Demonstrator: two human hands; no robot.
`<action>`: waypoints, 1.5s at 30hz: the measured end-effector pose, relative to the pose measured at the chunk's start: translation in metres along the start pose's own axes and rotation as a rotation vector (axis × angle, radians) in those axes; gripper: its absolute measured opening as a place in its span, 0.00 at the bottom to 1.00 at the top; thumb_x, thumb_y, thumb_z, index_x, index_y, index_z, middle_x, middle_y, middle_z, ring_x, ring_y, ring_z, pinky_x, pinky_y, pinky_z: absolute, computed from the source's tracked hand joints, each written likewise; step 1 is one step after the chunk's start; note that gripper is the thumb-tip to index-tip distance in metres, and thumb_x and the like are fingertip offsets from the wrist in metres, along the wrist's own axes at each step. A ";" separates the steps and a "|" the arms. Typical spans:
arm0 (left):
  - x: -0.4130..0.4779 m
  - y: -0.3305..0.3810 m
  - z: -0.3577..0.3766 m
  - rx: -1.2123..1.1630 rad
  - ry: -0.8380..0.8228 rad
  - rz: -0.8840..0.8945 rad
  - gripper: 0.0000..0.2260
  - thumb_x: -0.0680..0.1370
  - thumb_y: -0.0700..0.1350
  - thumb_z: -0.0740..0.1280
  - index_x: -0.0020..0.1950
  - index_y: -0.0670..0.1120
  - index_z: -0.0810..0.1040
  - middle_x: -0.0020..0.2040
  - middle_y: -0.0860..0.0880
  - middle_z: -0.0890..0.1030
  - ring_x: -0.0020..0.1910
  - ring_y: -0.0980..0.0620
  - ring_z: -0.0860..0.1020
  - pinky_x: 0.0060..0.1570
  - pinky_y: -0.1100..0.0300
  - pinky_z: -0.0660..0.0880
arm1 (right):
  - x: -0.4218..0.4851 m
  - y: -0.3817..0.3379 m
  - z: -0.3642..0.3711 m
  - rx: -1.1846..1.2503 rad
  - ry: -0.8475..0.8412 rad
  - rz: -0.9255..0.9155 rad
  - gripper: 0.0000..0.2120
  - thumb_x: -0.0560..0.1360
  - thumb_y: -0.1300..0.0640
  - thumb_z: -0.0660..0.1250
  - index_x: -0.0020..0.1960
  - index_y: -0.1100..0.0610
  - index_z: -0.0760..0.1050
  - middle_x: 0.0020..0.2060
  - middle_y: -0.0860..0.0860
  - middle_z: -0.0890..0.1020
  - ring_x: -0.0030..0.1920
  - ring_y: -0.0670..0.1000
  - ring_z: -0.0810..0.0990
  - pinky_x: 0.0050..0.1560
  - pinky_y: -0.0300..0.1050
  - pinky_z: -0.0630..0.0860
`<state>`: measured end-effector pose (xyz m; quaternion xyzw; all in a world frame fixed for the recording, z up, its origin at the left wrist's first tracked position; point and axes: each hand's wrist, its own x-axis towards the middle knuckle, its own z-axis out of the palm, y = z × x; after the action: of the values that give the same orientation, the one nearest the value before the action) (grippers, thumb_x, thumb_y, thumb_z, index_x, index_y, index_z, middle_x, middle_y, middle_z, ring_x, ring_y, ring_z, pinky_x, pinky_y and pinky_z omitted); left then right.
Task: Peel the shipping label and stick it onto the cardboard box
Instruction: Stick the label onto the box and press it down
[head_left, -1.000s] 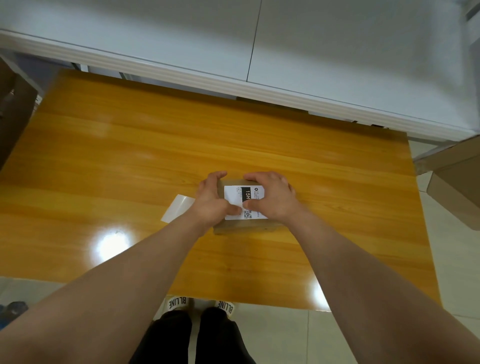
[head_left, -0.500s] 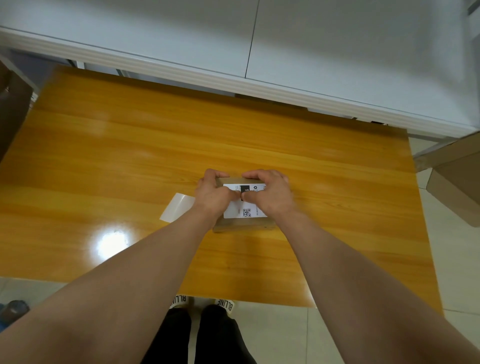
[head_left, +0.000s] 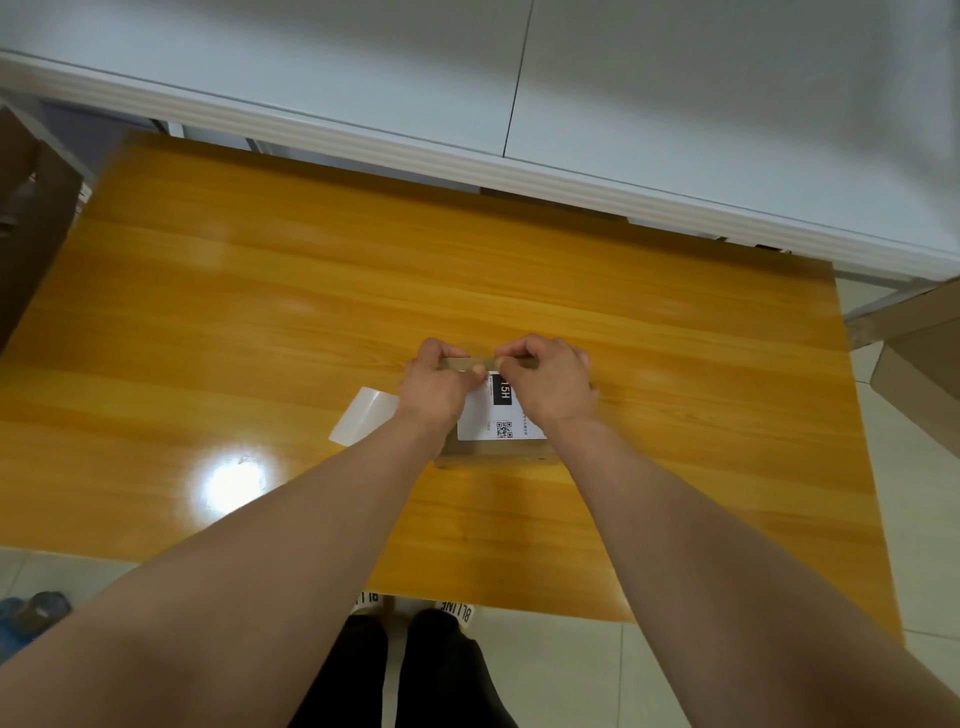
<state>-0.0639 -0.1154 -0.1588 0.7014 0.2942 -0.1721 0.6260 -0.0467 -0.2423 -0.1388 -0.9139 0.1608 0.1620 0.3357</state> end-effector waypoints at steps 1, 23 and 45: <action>0.000 0.002 -0.002 -0.001 -0.030 0.018 0.09 0.73 0.46 0.73 0.46 0.53 0.74 0.55 0.41 0.80 0.52 0.40 0.80 0.49 0.45 0.78 | 0.001 -0.001 -0.002 -0.009 -0.015 0.026 0.04 0.75 0.47 0.66 0.47 0.41 0.80 0.52 0.43 0.82 0.66 0.50 0.66 0.53 0.51 0.62; -0.012 0.003 -0.006 -0.141 -0.152 0.017 0.27 0.73 0.30 0.67 0.65 0.53 0.70 0.60 0.48 0.77 0.48 0.50 0.78 0.40 0.57 0.75 | -0.009 -0.001 -0.018 -0.120 -0.226 -0.150 0.25 0.68 0.48 0.75 0.63 0.37 0.73 0.56 0.43 0.81 0.63 0.50 0.72 0.70 0.48 0.56; -0.009 0.010 -0.021 0.004 -0.274 -0.005 0.32 0.75 0.43 0.72 0.76 0.56 0.62 0.68 0.52 0.73 0.63 0.49 0.76 0.58 0.55 0.74 | 0.008 -0.008 0.000 0.028 -0.178 0.062 0.08 0.70 0.41 0.69 0.44 0.42 0.74 0.37 0.40 0.81 0.45 0.49 0.80 0.63 0.54 0.66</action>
<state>-0.0671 -0.0969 -0.1428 0.6721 0.2074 -0.2683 0.6583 -0.0360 -0.2379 -0.1381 -0.8857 0.1608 0.2505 0.3562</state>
